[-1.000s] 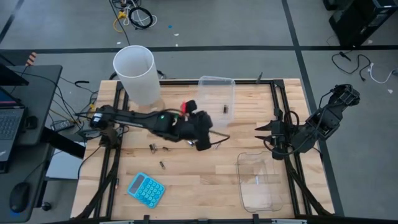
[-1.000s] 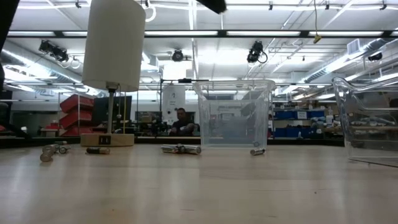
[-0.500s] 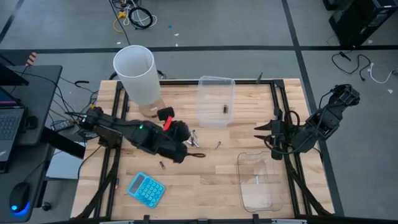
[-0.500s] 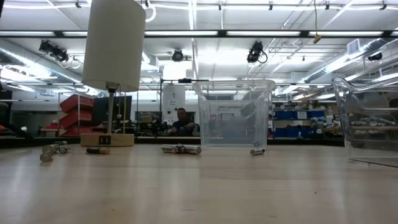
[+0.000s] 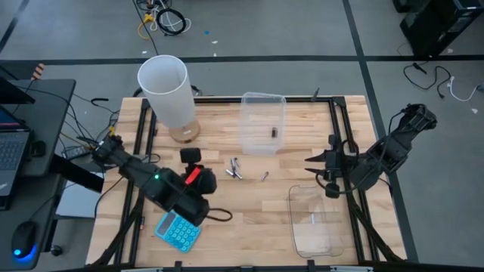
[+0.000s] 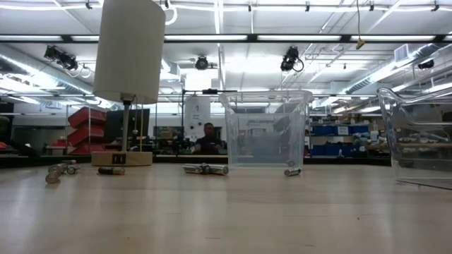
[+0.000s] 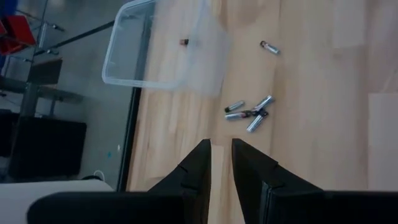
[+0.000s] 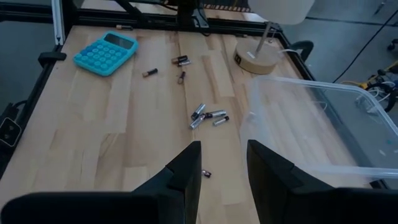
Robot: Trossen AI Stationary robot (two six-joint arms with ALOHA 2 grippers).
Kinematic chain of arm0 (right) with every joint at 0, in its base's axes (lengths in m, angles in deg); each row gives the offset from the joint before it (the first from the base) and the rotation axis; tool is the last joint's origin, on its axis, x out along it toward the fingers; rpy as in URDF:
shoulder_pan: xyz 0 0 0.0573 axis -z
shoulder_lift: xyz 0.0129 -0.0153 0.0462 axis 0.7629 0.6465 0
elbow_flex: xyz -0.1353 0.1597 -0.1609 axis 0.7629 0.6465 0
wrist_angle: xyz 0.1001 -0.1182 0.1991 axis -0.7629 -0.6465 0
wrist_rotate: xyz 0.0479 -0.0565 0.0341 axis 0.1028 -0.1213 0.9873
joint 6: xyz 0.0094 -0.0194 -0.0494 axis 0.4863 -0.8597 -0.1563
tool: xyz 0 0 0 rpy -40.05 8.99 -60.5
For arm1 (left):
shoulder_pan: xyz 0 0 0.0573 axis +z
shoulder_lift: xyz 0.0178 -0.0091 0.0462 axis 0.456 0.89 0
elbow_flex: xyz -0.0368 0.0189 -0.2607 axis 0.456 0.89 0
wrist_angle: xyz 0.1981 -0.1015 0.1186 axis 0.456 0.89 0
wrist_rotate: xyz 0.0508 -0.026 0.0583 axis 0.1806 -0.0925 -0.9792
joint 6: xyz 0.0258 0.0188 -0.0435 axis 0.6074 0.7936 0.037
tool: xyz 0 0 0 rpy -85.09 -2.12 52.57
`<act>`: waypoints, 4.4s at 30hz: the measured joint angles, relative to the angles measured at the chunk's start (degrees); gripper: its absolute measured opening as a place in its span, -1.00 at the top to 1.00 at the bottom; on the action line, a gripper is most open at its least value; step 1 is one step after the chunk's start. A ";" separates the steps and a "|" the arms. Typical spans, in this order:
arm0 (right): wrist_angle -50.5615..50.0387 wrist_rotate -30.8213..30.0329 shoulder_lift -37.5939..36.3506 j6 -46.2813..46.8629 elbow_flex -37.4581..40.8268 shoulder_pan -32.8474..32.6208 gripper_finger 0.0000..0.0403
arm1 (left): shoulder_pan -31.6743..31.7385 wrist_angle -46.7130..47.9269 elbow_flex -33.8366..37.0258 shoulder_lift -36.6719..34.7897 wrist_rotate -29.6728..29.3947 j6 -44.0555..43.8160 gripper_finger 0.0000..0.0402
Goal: Sort batteries
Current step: Put the brown battery into the top transparent bin
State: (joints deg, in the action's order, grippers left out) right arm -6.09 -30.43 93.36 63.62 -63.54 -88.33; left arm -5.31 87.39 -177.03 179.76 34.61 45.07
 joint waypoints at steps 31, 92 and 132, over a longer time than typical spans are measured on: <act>4.47 0.04 1.36 -6.05 0.00 0.00 0.43 | -9.59 -38.26 9.71 0.04 7.09 20.07 0.68; 8.18 -0.01 1.36 -5.92 0.00 0.07 0.43 | 21.59 -63.54 72.89 -18.26 36.84 26.79 0.60; 12.88 -0.01 1.34 -8.55 3.15 0.11 0.43 | 21.57 -67.93 76.13 -18.23 36.15 26.66 0.48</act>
State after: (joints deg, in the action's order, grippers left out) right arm 6.79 -30.43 94.70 55.08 -60.39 -88.22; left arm 16.26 19.45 -100.90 161.53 70.76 71.73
